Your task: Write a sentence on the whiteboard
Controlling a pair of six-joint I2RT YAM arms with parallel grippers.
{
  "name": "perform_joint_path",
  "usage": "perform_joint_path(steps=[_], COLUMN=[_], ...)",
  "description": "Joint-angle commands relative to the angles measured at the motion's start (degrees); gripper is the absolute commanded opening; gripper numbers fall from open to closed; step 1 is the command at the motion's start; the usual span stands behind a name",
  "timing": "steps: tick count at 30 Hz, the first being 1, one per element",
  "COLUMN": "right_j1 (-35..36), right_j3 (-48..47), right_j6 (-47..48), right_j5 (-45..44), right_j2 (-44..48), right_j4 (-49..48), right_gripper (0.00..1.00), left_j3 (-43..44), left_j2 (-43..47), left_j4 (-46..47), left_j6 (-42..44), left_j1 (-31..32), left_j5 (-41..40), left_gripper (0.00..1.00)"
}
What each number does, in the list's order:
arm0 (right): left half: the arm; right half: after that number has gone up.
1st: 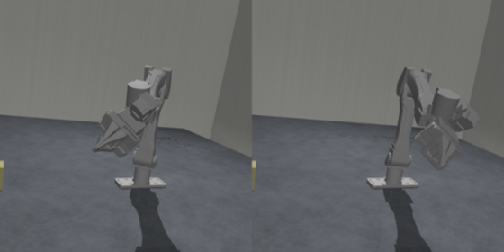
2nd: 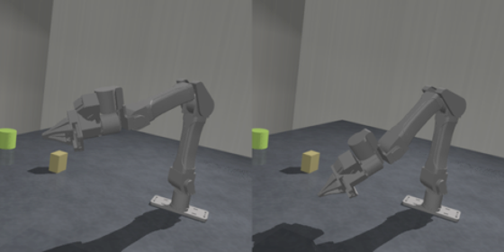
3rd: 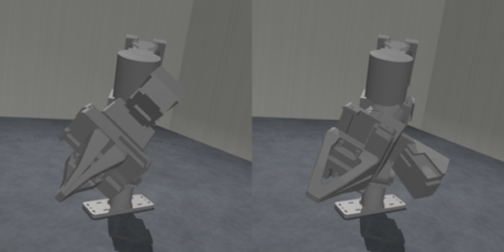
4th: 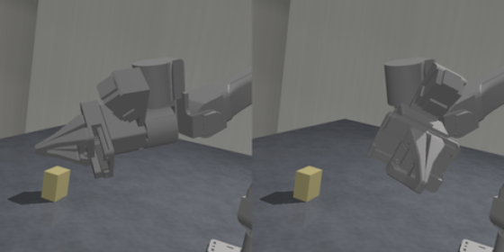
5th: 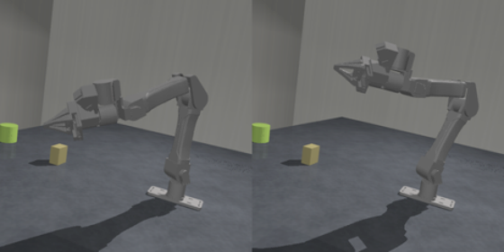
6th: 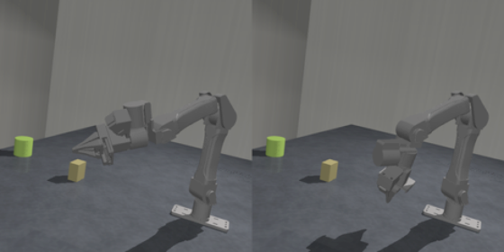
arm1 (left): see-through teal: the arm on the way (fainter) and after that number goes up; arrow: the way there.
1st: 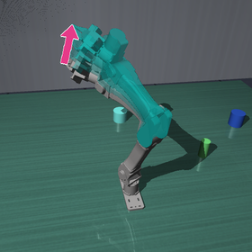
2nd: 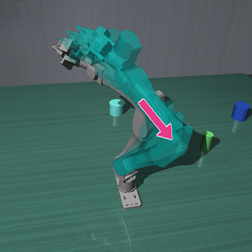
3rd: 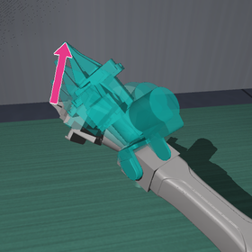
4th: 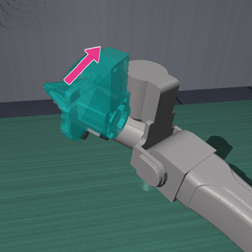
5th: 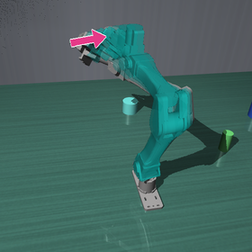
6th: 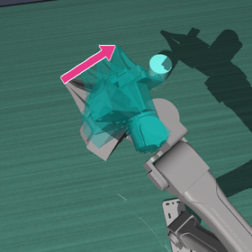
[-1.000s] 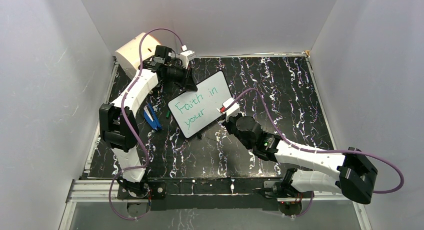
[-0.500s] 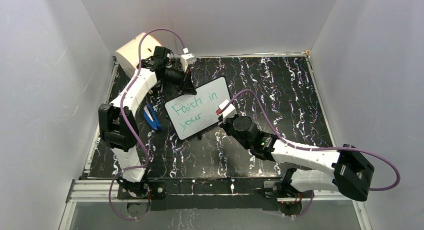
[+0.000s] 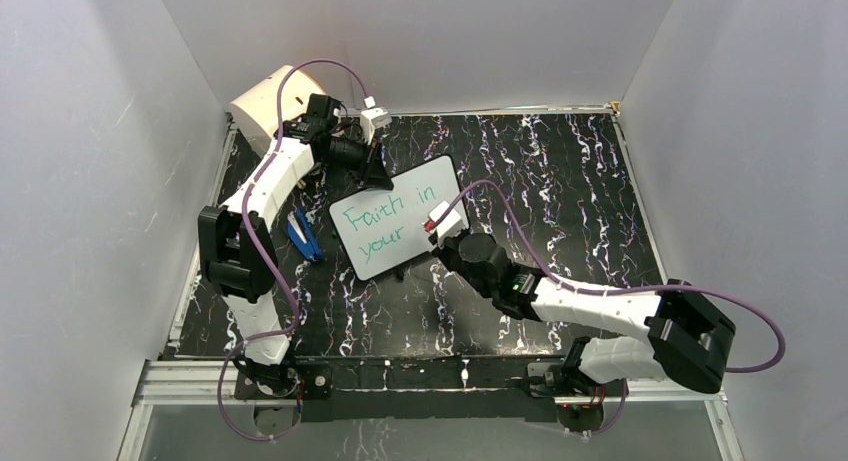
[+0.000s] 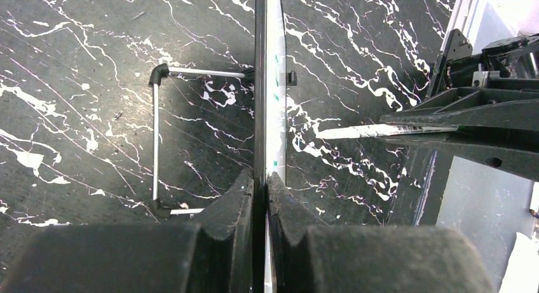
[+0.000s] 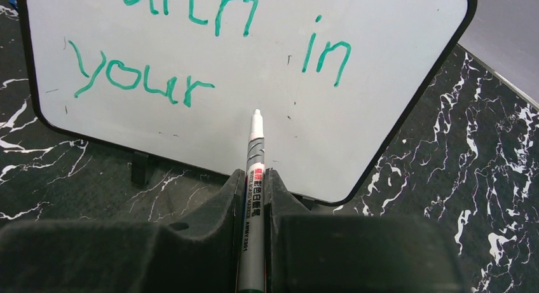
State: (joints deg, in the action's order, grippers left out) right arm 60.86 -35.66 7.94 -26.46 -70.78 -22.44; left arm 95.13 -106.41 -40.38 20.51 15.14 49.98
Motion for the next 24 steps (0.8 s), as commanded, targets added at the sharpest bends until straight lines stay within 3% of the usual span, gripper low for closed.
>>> perform_joint_path(steps=[1,24], right_j1=[0.35,1.01], right_j3=[-1.39,-4.35], right_j6=[0.66,1.73], right_j5=[-1.85,-1.49], right_j2=[-0.86,-6.08], right_j4=[-6.03,-9.56], right_gripper=[0.00,0.00], left_j3=[-2.97,-6.88], left_j2=[0.84,2.60], left_j4=[-1.18,2.29], left_j6=[0.23,-2.18], left_j1=[0.64,0.65], left_j5=[-3.98,-6.36], left_gripper=[0.00,0.00])
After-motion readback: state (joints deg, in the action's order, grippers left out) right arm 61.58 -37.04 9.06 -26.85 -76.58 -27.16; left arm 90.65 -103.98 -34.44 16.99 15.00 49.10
